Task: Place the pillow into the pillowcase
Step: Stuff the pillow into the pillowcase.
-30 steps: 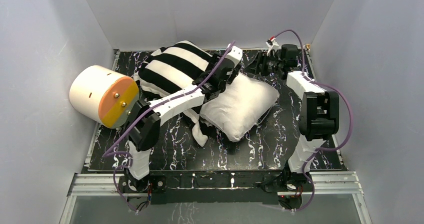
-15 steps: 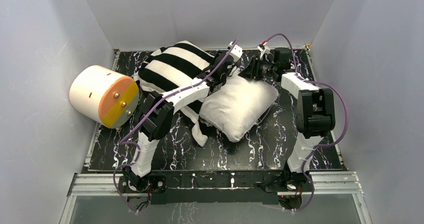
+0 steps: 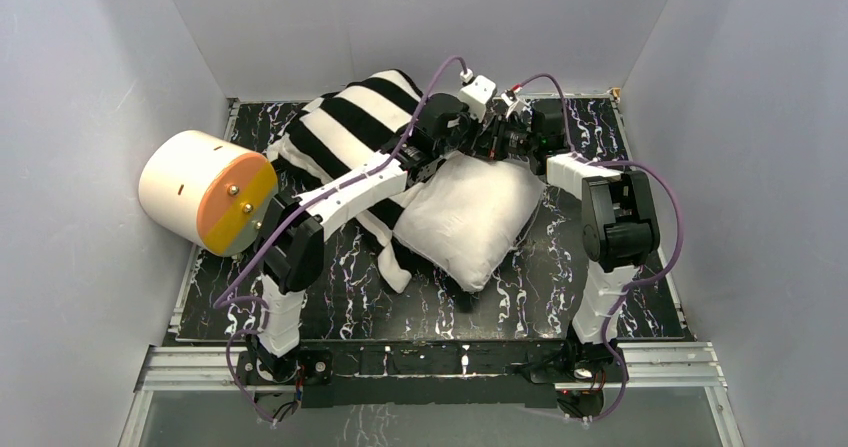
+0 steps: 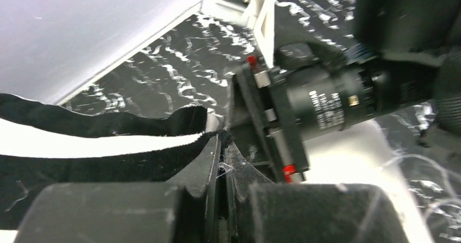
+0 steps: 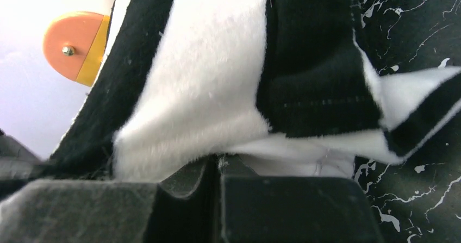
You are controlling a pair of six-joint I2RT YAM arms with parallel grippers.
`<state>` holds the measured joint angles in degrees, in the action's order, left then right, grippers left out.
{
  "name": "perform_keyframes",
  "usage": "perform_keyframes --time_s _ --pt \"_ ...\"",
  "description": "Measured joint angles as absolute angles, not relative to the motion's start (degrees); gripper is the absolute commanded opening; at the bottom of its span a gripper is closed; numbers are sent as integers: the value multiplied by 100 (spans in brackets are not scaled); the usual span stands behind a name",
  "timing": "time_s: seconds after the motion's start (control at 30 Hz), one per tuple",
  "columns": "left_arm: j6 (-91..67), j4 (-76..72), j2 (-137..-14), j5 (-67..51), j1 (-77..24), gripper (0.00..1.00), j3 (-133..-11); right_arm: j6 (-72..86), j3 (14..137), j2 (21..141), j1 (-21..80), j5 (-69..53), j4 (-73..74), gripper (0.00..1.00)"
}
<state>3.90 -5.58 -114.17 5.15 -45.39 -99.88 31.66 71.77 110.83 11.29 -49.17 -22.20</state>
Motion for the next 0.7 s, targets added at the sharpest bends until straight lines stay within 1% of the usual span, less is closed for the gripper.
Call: perform_keyframes --time_s 0.07,0.13,0.2,0.33,0.47,0.5,0.53,0.57,0.6,0.63,0.67,0.7 --pt "71 -513 -11410 193 -4515 0 -10103 3393 7113 11067 1151 -4858 -2436 0" --pt "-296 -548 -11410 -49 -4491 0 -10060 3656 6945 11006 1155 -4678 -2716 0" --pt "-617 -819 -11365 -189 -4493 0 -9767 3972 6560 10866 1155 -4364 -3087 0" --pt "-1111 -1490 -11076 -161 -4696 0 -8643 4757 5826 10742 1170 -3736 -3944 0" --pt "-1201 -1503 -11076 123 -4821 0 -8530 5365 5671 10857 1190 -3422 -4333 0" --pt "-1194 -1516 -11050 209 -4823 0 -8514 5406 5671 10862 1203 -3361 -4355 5" --pt "-1160 -1533 -11008 292 -4823 1 -8460 5411 5671 10862 1219 -3317 -4366 14" --pt "-1105 -1496 -10938 395 -4829 10 -8396 5389 5673 10853 1234 -3293 -4357 19" --pt "-1026 -1413 -10908 469 -4845 22 -8394 5341 5673 10831 1247 -3282 -4309 30" --pt "-928 -1291 -10884 558 -4869 34 -8427 5275 5673 10798 1251 -3269 -4250 37" --pt "-827 -1131 -10857 578 -4912 44 -8484 5159 5666 10726 1253 -3218 -4115 43" --pt "-742 -945 -10825 550 -4987 49 -8536 5026 5647 10606 1249 -3131 -3948 48"
